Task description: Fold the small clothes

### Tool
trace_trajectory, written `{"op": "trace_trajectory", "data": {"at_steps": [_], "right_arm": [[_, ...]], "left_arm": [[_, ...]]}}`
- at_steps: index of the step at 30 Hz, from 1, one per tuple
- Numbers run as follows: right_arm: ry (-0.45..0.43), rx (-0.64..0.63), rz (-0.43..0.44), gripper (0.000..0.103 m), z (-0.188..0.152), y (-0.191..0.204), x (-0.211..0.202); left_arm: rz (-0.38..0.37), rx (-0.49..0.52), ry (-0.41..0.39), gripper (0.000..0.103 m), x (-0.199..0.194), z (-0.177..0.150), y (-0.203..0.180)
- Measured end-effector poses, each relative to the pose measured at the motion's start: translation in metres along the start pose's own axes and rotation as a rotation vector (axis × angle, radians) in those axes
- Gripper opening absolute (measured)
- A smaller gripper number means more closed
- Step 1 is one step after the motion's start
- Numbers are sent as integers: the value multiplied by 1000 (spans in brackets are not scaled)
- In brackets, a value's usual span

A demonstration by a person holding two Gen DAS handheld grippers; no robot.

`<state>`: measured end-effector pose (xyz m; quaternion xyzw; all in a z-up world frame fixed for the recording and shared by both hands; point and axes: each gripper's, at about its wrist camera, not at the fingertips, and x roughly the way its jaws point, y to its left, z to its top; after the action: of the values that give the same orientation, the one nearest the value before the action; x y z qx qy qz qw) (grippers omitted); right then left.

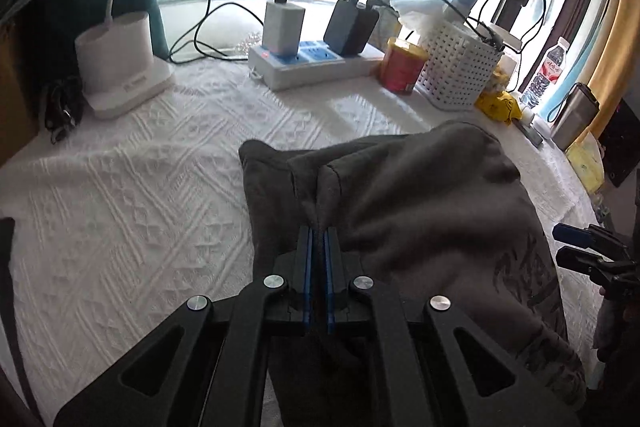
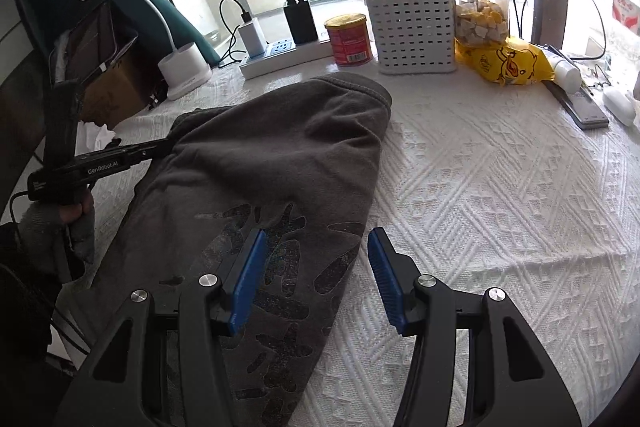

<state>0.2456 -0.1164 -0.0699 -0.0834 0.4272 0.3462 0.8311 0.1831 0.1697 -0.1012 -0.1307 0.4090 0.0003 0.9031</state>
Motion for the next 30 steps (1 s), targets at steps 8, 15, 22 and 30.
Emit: {"op": "trace_trajectory", "data": {"at_steps": [8, 15, 22, 30], "right_arm": [[10, -12, -8, 56, -4, 11, -2], [9, 1, -27, 56, -6, 10, -4], [-17, 36, -62, 56, 0, -6, -2], [-22, 70, -98, 56, 17, -21, 18]], "left_arm": [[-116, -53, 27, 63, 5, 18, 16], [-324, -189, 78, 63, 29, 46, 39], [-355, -198, 110, 22, 42, 55, 33], [-117, -43, -70, 4, 13, 64, 14]]}}
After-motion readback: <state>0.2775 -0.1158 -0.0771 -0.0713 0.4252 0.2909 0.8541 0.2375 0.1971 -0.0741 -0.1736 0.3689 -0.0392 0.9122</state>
